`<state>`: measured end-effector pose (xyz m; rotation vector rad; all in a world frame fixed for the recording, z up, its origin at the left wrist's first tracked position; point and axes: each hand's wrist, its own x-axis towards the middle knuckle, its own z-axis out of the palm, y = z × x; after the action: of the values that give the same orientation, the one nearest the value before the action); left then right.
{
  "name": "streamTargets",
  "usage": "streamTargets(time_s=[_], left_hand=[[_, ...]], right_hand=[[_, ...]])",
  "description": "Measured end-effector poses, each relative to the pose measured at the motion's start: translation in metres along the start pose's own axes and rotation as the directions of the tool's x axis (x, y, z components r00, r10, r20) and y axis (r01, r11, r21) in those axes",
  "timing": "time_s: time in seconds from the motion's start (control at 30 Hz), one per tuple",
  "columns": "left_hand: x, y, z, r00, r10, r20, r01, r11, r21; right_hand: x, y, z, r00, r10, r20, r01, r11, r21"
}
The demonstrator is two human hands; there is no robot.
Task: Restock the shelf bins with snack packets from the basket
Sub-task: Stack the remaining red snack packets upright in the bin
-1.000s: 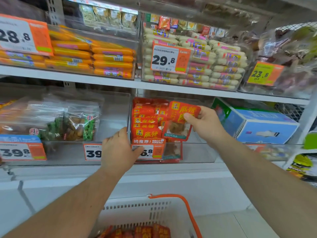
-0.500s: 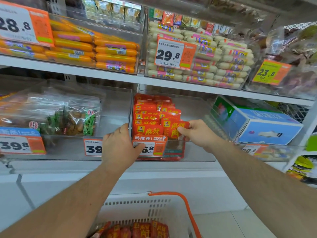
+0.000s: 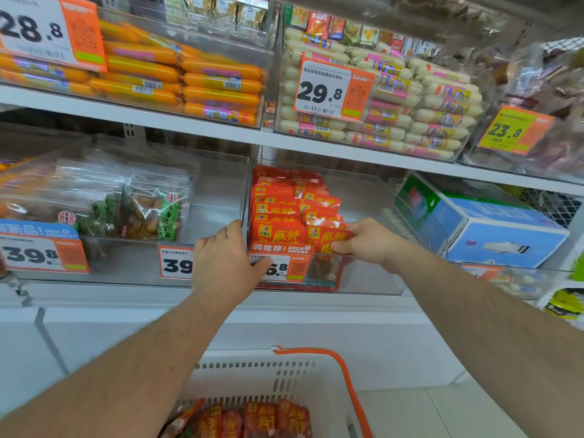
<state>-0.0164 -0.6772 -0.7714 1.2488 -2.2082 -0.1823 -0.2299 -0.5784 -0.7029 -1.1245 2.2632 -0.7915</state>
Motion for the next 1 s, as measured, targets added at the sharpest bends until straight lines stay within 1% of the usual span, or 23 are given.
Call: streamTargets(time_s=[0.13, 0.23, 0.27, 0.3, 0.33, 0.37, 0.4, 0.43, 0.47, 0.5, 0.53, 0.57, 0.6, 0.63, 0.67, 0.7, 0.73, 0.77, 0.8, 0.87, 0.9, 0.97, 1.0], left_hand=[[0.000, 0.000, -0.001, 1.000, 0.003, 0.002, -0.003, 1.000, 0.005], [0.001, 0.001, -0.002, 0.999, -0.005, 0.040, 0.005, 1.000, -0.011], [0.002, 0.001, -0.002, 0.998, -0.006, 0.060, 0.007, 1.000, -0.019], [0.002, 0.001, -0.004, 0.997, -0.001, 0.081, 0.004, 1.000, -0.031], [0.003, 0.002, -0.008, 0.995, 0.005, 0.098, 0.001, 0.998, -0.056], [0.003, 0.002, -0.012, 0.995, 0.009, 0.096, 0.001, 0.994, -0.107], [0.000, 0.001, -0.017, 0.997, 0.020, 0.075, -0.008, 0.986, -0.164], [-0.007, 0.000, -0.022, 0.998, 0.064, 0.001, -0.063, 0.976, -0.210], [-0.016, -0.003, -0.026, 0.981, 0.158, -0.109, -0.178, 0.963, -0.203], [-0.025, -0.007, -0.029, 0.939, 0.277, -0.206, -0.310, 0.939, -0.151], [-0.036, -0.011, -0.031, 0.896, 0.378, -0.233, -0.410, 0.906, -0.106], [-0.047, -0.016, -0.032, 0.881, 0.447, -0.156, -0.465, 0.880, -0.097], [-0.058, -0.021, -0.033, 0.881, 0.474, 0.004, -0.470, 0.874, -0.122], [-0.068, -0.025, -0.034, 0.864, 0.463, 0.197, -0.442, 0.885, -0.144], [-0.076, -0.030, -0.033, 0.820, 0.436, 0.371, -0.418, 0.899, -0.133], [-0.083, -0.035, -0.030, 0.761, 0.407, 0.505, -0.411, 0.905, -0.109], [-0.089, -0.039, -0.028, 0.703, 0.378, 0.603, -0.405, 0.909, -0.098], [-0.095, -0.044, -0.025, 0.657, 0.353, 0.666, -0.392, 0.915, -0.097], [-0.101, -0.049, -0.022, 0.630, 0.329, 0.703, -0.372, 0.923, -0.098], [-0.111, -0.061, -0.012, 0.601, 0.282, 0.748, -0.320, 0.942, -0.099], [-0.115, -0.065, -0.006, 0.587, 0.263, 0.765, -0.297, 0.950, -0.099], [-0.121, -0.072, 0.004, 0.549, 0.239, 0.801, -0.260, 0.960, -0.108], [-0.124, -0.073, 0.008, 0.530, 0.234, 0.815, -0.249, 0.962, -0.114]], right_hand=[[-0.002, 0.005, 0.003, 0.999, -0.013, -0.041, 0.013, 1.000, 0.017], [-0.007, 0.008, 0.004, 0.997, -0.020, -0.075, 0.022, 0.999, 0.026], [-0.009, 0.009, 0.005, 0.994, -0.020, -0.112, 0.023, 0.999, 0.026], [-0.011, 0.012, 0.007, 0.978, -0.034, -0.204, 0.036, 0.999, 0.006], [-0.014, 0.015, 0.011, 0.929, -0.089, -0.359, 0.079, 0.996, -0.043], [-0.018, 0.018, 0.015, 0.821, -0.200, -0.535, 0.162, 0.980, -0.119], [-0.025, 0.021, 0.021, 0.671, -0.341, -0.659, 0.271, 0.939, -0.210], [-0.033, 0.023, 0.028, 0.533, -0.460, -0.710, 0.368, 0.882, -0.295], [-0.041, 0.023, 0.037, 0.457, -0.540, -0.706, 0.440, 0.828, -0.348], [-0.048, 0.024, 0.049, 0.438, -0.598, -0.671, 0.493, 0.784, -0.377], [-0.053, 0.025, 0.062, 0.447, -0.647, -0.618, 0.544, 0.745, -0.386], [-0.056, 0.028, 0.077, 0.475, -0.684, -0.554, 0.589, 0.715, -0.377], [-0.057, 0.031, 0.093, 0.520, -0.702, -0.486, 0.618, 0.702, -0.353], [-0.057, 0.035, 0.109, 0.580, -0.705, -0.408, 0.626, 0.707, -0.331], [-0.054, 0.042, 0.127, 0.661, -0.683, -0.313, 0.606, 0.731, -0.315], [-0.052, 0.049, 0.143, 0.750, -0.632, -0.195, 0.564, 0.765, -0.310], [-0.050, 0.056, 0.159, 0.837, -0.542, -0.068, 0.500, 0.810, -0.307], [-0.050, 0.063, 0.175, 0.895, -0.442, 0.051, 0.436, 0.847, -0.305], [-0.049, 0.071, 0.191, 0.926, -0.347, 0.148, 0.376, 0.876, -0.302], [-0.052, 0.085, 0.222, 0.927, -0.212, 0.309, 0.308, 0.900, -0.308], [-0.054, 0.093, 0.237, 0.904, -0.149, 0.400, 0.294, 0.897, -0.331], [-0.060, 0.113, 0.264, 0.826, -0.011, 0.564, 0.275, 0.880, -0.386], [-0.063, 0.124, 0.276, 0.795, 0.044, 0.605, 0.263, 0.874, -0.409]])
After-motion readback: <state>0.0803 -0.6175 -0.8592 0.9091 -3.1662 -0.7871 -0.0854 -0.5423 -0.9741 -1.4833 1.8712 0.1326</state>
